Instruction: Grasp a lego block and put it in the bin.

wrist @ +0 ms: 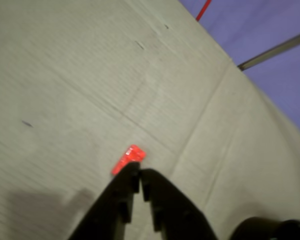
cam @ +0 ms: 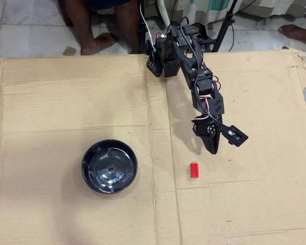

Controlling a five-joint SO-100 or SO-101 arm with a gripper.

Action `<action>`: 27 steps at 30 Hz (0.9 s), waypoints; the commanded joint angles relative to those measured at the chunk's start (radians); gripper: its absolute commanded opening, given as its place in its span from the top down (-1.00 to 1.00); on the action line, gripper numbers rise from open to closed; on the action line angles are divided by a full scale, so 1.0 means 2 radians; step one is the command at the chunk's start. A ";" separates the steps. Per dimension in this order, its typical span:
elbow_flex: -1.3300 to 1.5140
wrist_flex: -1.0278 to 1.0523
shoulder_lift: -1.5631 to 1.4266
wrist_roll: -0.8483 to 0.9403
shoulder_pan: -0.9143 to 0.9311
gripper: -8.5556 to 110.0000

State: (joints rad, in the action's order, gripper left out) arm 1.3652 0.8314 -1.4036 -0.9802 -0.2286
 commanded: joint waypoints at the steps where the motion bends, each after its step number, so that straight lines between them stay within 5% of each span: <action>1: -0.023 -0.005 -0.005 -0.038 0.001 0.85; 19: -0.025 -0.002 0.060 -0.132 0.015 0.84; 27: -0.024 -0.002 0.077 -0.132 0.020 0.55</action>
State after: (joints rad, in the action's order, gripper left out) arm 1.3591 0.8314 -1.2425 -1.2364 -0.1994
